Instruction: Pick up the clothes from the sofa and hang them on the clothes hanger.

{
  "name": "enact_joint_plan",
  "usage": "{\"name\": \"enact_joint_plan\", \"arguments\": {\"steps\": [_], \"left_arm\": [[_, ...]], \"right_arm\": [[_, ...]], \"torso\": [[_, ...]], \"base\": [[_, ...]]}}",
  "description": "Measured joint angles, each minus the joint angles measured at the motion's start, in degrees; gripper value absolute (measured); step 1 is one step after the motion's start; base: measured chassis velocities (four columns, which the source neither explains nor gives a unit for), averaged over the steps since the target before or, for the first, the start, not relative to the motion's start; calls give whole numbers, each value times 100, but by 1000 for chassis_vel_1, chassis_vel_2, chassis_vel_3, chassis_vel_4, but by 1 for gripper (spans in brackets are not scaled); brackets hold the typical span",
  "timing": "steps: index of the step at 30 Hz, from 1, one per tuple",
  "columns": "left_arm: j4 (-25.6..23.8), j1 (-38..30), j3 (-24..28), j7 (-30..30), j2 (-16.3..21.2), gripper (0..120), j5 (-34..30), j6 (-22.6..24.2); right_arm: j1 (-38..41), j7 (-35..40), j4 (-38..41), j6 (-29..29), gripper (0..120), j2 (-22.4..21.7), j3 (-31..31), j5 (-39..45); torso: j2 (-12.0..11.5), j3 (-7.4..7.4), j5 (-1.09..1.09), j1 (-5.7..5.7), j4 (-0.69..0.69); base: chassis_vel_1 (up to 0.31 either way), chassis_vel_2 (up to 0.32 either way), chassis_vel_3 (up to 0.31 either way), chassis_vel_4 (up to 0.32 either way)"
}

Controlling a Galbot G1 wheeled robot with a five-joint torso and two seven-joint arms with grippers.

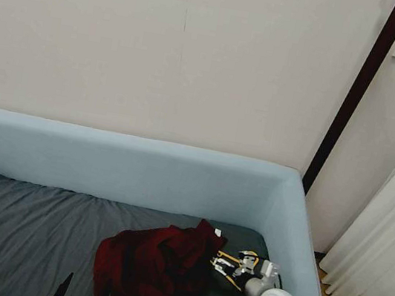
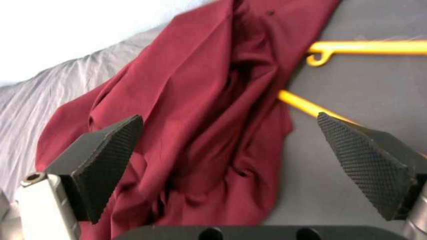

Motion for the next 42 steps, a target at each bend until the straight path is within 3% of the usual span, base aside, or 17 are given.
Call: {"name": "enact_joint_plan", "arguments": {"steps": [14,25,27,37,42], "left_arm": [[72,81,-4,-58,-157,100,34,38],[80,100,20,-97,-243,100,-36,48],[78,93,25,-98,-246,100,-53,51],[66,84,-9,-118,-207,100,-156,49],[82,47,-9,-123,-193,100,-156,49]], "right_arm": [[386,-361,-1086,31,98,943,99,-383],[385,-424,-1416,201,55,1108,161,-737],[382,-435,-1428,215,53,1122,162,-757],[300,-471,-1460,341,11,1248,170,-896],[279,-475,-1373,398,0,1173,139,-857]], "torso": [[1,-1,1,0,-1],[1,-1,1,0,-2],[1,-1,0,0,-2],[1,-1,2,0,0],[1,-1,2,0,-2]], "base": [[0,0,0,0],[0,0,0,0],[0,0,0,0],[0,0,0,0],[0,0,0,0]]}}
